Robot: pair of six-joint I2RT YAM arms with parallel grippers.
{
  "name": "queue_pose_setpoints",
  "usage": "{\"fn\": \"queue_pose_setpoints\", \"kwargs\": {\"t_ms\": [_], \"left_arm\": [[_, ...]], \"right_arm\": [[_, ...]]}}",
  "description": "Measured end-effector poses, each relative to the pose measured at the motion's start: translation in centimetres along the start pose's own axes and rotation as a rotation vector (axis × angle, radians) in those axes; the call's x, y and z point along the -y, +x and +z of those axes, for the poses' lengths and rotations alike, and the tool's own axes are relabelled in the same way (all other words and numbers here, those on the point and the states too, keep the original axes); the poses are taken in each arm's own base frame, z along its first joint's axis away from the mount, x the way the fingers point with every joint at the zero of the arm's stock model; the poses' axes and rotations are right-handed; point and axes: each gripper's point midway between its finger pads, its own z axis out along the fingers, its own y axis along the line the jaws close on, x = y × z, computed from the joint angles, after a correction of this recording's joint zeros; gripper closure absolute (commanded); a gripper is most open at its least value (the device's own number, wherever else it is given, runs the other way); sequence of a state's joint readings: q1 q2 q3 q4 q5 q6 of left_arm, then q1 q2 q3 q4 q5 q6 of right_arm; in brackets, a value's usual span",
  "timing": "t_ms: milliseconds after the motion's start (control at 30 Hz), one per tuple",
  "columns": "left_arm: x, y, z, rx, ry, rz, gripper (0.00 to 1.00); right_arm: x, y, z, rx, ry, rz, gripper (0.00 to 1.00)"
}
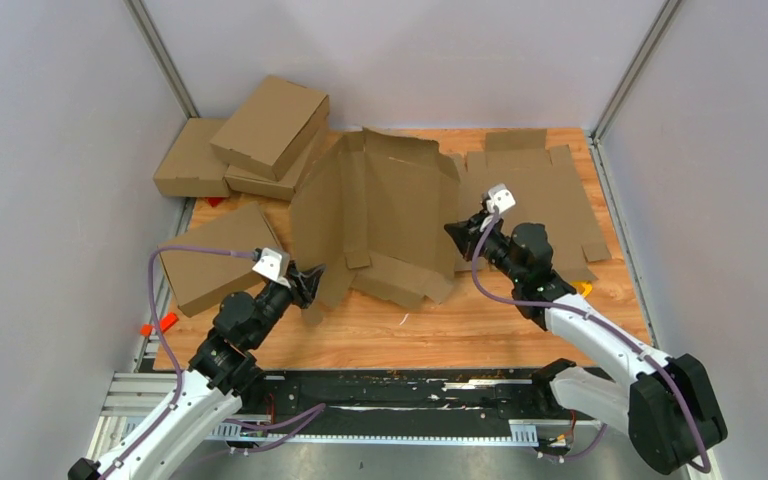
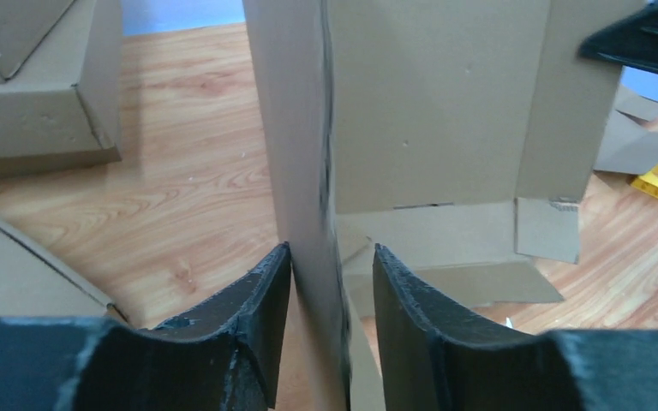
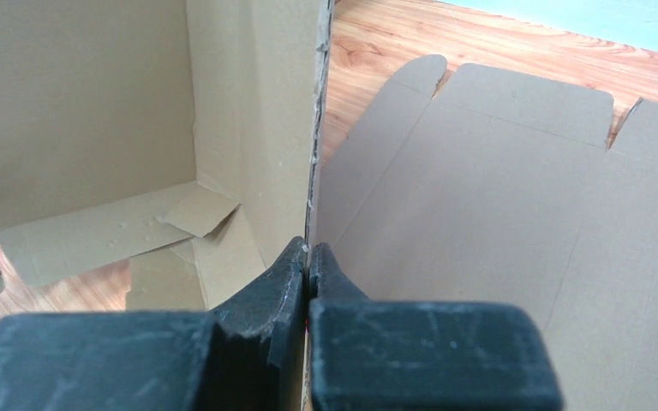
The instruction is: Fold the paper box
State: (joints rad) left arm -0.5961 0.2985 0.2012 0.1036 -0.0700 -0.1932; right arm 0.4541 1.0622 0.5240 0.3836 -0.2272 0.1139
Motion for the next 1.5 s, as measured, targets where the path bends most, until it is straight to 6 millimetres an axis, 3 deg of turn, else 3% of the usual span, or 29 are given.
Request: {"fn": "queue_pose_setpoints", "kwargs": {"t_ms": [233,400,467,600,667,733,833,1000,1167,1500], "left_arm": [[-2.2,0.4,-0.2,-0.020,-0.123,0.004,0.47],[-2.6,-1.9,-0.4,0.013,-0.162,-0.001,0.41],[-2.6,-3.6,-0.5,0.046,-0.171,-0.008,0.51],[-2.8,-5.9,-0.6,0.090,-0.195,-0.025,0.91],[-2.9,-6.1,-0.4,0.089,-0.205,-0.020,1.00],[-3.0,-5.8,-0.2,0.079,-0.207,-0.017,1.00],[-2.5,-5.7,0.2,0.085,-0.180,-0.018,1.00],[-0.9,-5.1,0.6,0.102,-0.080,-0.016,1.00],[0.4,-5.4,0.4,0.119,-0.005,-0.012,0.99],[1.4,-5.3,0.0,0.126,0.055,-0.012,0.96]], "right_arm": [[-0.5,0.7,-1.1,0.021,0.000,-0.089,1.00],[-0.4,0.5,-1.1,0.028,0.009,-0.115,1.00],[-0.3,0.5,-1.1,0.028,0.015,-0.120,1.00],[0.0,0.6,-1.2,0.028,0.034,-0.123,0.97],[0.4,0.6,-1.2,0.027,0.054,-0.120,0.84],[0.6,0.7,-1.2,0.021,0.071,-0.103,0.70],[1.1,1.2,-1.3,0.005,0.106,-0.061,0.41],[2.9,3.3,-1.9,-0.072,0.226,0.017,0.17],[4.1,6.4,-2.4,-0.174,0.307,0.082,0.05],[5.0,9.3,-3.1,-0.265,0.390,0.170,0.02]]}}
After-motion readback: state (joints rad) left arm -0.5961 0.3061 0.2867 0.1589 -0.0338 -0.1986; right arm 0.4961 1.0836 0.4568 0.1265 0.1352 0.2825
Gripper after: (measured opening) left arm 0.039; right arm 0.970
